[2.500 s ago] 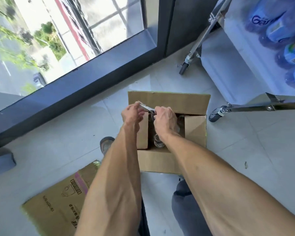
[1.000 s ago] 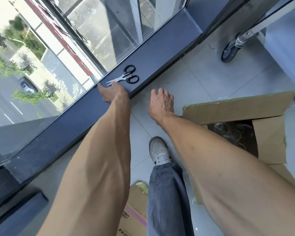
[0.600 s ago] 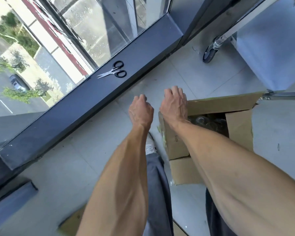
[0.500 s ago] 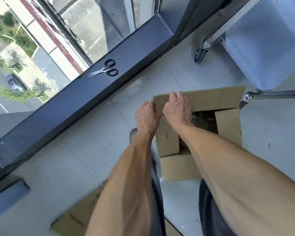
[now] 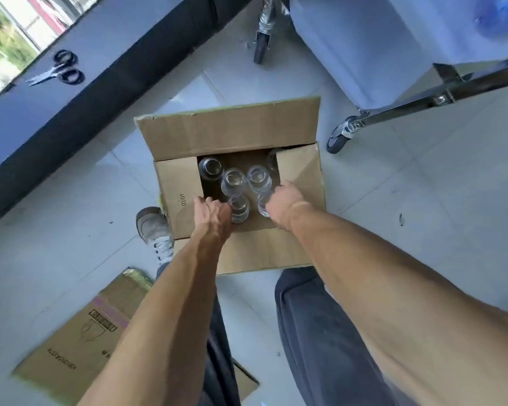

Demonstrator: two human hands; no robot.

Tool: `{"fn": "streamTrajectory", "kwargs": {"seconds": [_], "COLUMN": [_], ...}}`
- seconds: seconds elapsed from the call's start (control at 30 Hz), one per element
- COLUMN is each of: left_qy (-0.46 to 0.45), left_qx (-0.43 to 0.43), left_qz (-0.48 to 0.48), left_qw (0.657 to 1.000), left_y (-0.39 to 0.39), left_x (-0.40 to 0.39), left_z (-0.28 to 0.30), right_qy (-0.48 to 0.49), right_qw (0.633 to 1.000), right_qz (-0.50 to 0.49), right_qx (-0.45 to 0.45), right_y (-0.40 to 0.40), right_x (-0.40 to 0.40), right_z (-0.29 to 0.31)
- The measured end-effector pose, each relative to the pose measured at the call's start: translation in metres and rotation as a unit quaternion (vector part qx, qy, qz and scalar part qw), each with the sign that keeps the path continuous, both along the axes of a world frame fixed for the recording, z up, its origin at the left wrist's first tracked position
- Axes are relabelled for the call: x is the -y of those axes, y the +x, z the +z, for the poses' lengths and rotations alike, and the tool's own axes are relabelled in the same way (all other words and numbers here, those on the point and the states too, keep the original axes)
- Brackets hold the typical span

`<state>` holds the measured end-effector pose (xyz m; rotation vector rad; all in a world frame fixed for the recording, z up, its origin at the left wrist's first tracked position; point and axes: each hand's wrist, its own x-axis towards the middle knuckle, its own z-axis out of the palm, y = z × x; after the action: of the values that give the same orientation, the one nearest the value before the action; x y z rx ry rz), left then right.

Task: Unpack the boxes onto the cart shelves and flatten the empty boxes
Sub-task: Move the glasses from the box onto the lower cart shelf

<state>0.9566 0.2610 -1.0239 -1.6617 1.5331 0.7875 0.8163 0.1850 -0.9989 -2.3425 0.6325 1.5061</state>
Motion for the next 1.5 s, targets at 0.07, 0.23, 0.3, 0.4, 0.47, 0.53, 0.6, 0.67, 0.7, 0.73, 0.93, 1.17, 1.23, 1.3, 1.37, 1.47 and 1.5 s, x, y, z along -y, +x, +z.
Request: {"fn": "streamTrajectory", "kwargs": {"seconds": [0.07, 0.23, 0.3, 0.4, 0.47, 0.53, 0.6, 0.67, 0.7, 0.73, 0.93, 1.17, 1.23, 1.3, 1.37, 1.47, 1.5], "left_qy": [0.000, 0.080, 0.097, 0.060, 0.000, -0.072, -0.120, -0.100, -0.079, -0.062, -0.189, -0.251, -0.239, -0.231, -0.236, -0.239, -0.236], "left_qx": [0.063, 0.181, 0.195, 0.194, 0.178, 0.144, 0.141, 0.168, 0.160, 0.144, 0.161, 0.194, 0.187, 0.201, 0.195, 0.115, 0.066], "left_qz": [0.010, 0.100, 0.172, 0.340, 0.440, 0.557, 0.639, 0.619, 0.591, 0.571, 0.567, 0.558, 0.544, 0.548, 0.510, 0.323, 0.266], "left_qw": [0.998, 0.975, 0.961, 0.918, 0.880, 0.815, 0.747, 0.760, 0.787, 0.806, 0.785, 0.767, 0.783, 0.778, 0.804, 0.909, 0.932], "left_y": [-0.009, -0.023, -0.023, -0.019, -0.009, 0.003, 0.015, 0.024, 0.028, 0.032, 0.047, 0.062, 0.066, 0.064, 0.057, 0.044, 0.041], "left_x": [-0.001, 0.007, 0.007, 0.010, 0.001, -0.011, -0.018, -0.024, -0.028, -0.032, -0.039, -0.049, -0.050, -0.048, -0.039, -0.027, -0.021], "left_z": [0.016, 0.052, 0.054, 0.050, 0.033, 0.019, 0.004, -0.004, -0.007, -0.010, -0.046, -0.082, -0.079, -0.073, -0.058, -0.039, -0.034], "right_qy": [-0.017, -0.045, -0.066, -0.118, -0.130, -0.134, -0.142, -0.157, -0.171, -0.187, -0.322, -0.377, -0.370, -0.348, -0.331, -0.266, -0.238], "right_qw": [0.999, 0.991, 0.978, 0.945, 0.909, 0.868, 0.824, 0.790, 0.778, 0.771, 0.735, 0.719, 0.706, 0.705, 0.733, 0.830, 0.863], "right_qz": [0.044, -0.082, -0.152, -0.274, -0.382, -0.474, -0.547, -0.593, -0.604, -0.608, -0.590, -0.574, -0.596, -0.615, -0.592, -0.476, -0.422], "right_qx": [0.002, -0.098, -0.127, -0.135, -0.108, -0.061, -0.025, -0.003, 0.009, 0.024, 0.085, 0.108, 0.095, 0.058, 0.045, 0.115, 0.145], "right_y": [-0.002, -0.008, -0.023, -0.054, -0.067, -0.069, -0.065, -0.063, -0.063, -0.063, -0.053, -0.053, -0.044, -0.034, -0.022, -0.004, 0.003], "right_x": [-0.003, 0.001, 0.007, 0.017, 0.017, 0.011, 0.007, 0.001, -0.001, -0.003, 0.009, -0.001, -0.007, -0.016, -0.025, -0.036, -0.036], "right_z": [0.003, 0.019, 0.020, 0.009, 0.000, -0.015, -0.029, -0.040, -0.044, -0.048, -0.080, -0.103, -0.095, -0.082, -0.063, -0.044, -0.041]}}
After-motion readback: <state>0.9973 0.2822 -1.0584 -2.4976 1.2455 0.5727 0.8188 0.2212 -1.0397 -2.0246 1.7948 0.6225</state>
